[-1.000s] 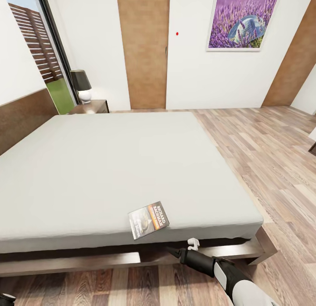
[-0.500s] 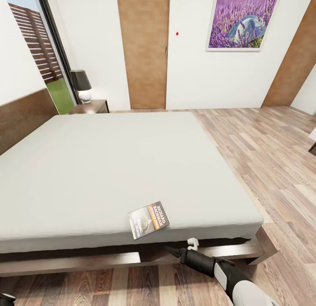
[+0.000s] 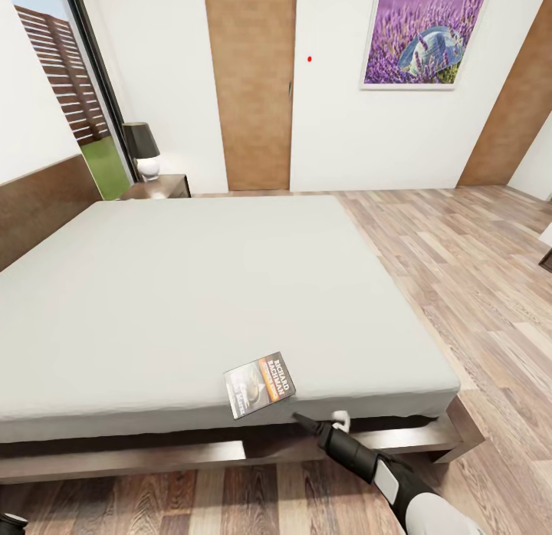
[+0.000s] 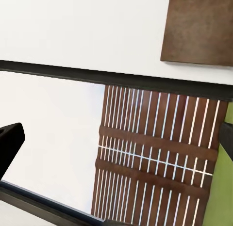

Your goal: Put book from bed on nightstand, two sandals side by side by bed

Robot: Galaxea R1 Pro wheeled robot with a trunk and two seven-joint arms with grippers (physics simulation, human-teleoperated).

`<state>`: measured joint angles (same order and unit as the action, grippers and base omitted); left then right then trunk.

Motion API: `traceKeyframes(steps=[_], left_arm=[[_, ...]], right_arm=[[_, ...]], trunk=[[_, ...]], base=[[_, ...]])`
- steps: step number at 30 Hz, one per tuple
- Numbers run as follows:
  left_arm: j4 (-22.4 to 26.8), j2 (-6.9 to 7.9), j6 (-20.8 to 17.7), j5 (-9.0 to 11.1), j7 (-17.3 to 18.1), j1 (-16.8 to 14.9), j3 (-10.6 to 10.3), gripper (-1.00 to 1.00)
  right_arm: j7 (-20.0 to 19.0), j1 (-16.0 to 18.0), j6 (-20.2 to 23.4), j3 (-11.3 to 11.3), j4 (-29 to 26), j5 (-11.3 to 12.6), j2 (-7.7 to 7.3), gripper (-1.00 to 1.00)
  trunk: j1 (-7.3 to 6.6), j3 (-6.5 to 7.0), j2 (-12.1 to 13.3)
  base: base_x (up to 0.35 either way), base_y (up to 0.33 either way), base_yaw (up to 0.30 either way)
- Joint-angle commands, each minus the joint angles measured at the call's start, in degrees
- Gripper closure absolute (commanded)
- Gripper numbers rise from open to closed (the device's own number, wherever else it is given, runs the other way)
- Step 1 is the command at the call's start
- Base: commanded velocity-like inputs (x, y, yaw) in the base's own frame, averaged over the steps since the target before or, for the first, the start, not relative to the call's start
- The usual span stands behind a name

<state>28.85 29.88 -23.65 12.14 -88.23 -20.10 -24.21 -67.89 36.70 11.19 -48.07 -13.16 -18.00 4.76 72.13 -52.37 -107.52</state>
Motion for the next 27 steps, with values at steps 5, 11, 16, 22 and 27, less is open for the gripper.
traceKeyframes(steps=[5,11,16,22,27], left_arm=[[0.06,0.09,-0.6,0.6,-0.43,-0.03,-0.48,-1.0],[0.07,0.09,-0.6,0.59,-0.44,-0.03,-0.53,-1.0],[0.07,0.09,-0.6,0.54,-0.44,-0.02,-0.56,-1.0],[0.07,0.09,-0.6,0.52,-0.45,-0.02,-0.57,-1.0],[0.07,0.09,-0.6,0.52,-0.41,-0.02,-0.62,-1.0]], right_arm=[[-0.53,-0.09,0.69,-1.67,0.05,1.25,-0.07,-1.0],[-0.77,-0.23,1.67,-2.37,0.29,2.82,-0.15,-1.0],[-0.87,-0.3,2.26,-2.63,0.36,3.59,-0.32,-1.0],[-0.84,-0.42,2.59,-2.77,0.41,4.04,-0.45,-1.0],[-0.64,-0.52,2.72,-2.8,0.42,4.15,-0.55,-1.0]], trunk=[[-0.01,-0.05,-0.02],[-0.01,-0.05,-0.02],[0.65,-0.59,-1.23],[1.31,-1.13,-2.43],[1.31,-1.13,-2.43]], base=[[0.0,0.0,0.0],[0.0,0.0,0.0],[0.0,0.0,0.0],[0.0,0.0,0.0],[0.0,0.0,0.0]])
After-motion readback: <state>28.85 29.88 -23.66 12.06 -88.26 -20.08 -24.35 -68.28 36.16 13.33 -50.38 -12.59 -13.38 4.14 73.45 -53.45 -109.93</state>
